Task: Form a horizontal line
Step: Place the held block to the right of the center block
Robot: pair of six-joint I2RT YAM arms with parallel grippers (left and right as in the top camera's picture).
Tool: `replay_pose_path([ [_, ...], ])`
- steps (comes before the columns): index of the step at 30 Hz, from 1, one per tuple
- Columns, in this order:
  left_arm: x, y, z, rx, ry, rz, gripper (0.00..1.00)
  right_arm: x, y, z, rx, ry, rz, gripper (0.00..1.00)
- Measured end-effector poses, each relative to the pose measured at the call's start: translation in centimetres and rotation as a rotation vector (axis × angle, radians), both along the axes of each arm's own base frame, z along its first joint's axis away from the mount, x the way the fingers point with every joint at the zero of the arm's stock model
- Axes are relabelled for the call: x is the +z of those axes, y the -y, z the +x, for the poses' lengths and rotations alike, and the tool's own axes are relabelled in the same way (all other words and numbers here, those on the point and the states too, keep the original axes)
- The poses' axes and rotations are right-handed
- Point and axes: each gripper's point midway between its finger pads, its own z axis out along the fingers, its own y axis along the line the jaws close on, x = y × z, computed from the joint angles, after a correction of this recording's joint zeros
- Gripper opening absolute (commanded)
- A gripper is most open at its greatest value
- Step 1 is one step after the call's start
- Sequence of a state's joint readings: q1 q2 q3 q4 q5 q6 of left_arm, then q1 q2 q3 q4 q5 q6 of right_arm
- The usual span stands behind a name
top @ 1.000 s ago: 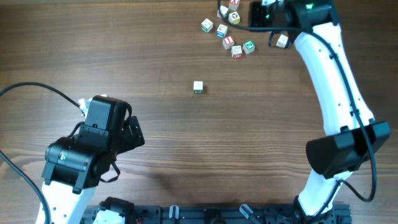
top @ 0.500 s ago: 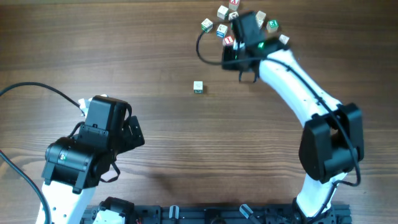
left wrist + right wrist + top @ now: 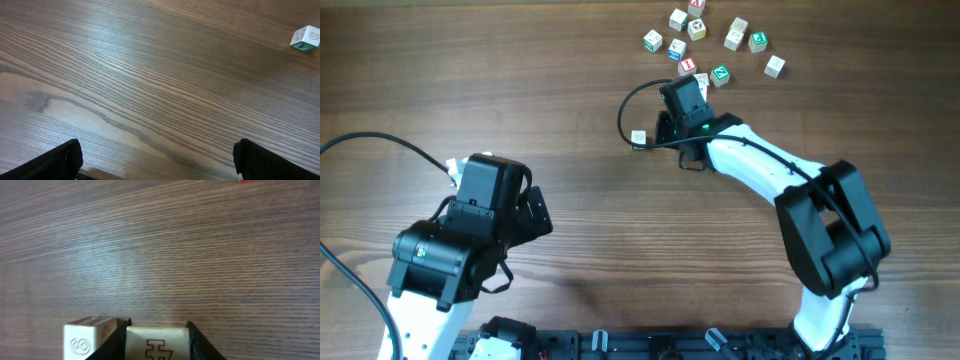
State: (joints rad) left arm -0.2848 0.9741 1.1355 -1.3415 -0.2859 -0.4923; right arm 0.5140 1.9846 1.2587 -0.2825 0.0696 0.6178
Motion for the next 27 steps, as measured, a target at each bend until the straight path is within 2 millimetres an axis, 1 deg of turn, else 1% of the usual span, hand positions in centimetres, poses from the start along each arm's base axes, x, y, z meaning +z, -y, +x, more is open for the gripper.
replay_pose_path([
  [3,0.0,0.0,0.0,0.0,0.0,0.0,1.0,-1.6,-0.2,0.0,-0.013,-0.015,-0.008,0.25],
  [4,0.0,0.0,0.0,0.0,0.0,0.0,1.0,-2.1,-0.4,-0.1,-0.012,-0.018,-0.01,0.28],
  [6,0.0,0.0,0.0,0.0,0.0,0.0,1.0,-2.1,-0.8,0.1,-0.014,-0.004,-0.006,0.32],
  [10,0.0,0.0,0.0,0.0,0.0,0.0,1.0,-2.1,-1.1,0.3,-0.02,0.005,0.002,0.34],
  [13,0.0,0.0,0.0,0.0,0.0,0.0,1.0,-2.2,-1.0,0.2,-0.022,-0.001,-0.002,0.41],
  [23,0.0,0.0,0.0,0.0,0.0,0.0,1.0,-2.5,-0.7,-0.2,-0.024,-0.027,-0.021,0.45],
  [24,0.0,0.0,0.0,0.0,0.0,0.0,1.0,-2.4,-0.5,-0.5,-0.023,-0.043,-0.031,0.47],
  [26,0.0,0.0,0.0,0.0,0.0,0.0,1.0,-2.2,-0.4,-0.6,-0.015,-0.06,-0.047,0.48],
  [27,0.0,0.0,0.0,0.0,0.0,0.0,1.0,-1.9,-0.4,-0.6,-0.013,-0.065,-0.057,0.52],
])
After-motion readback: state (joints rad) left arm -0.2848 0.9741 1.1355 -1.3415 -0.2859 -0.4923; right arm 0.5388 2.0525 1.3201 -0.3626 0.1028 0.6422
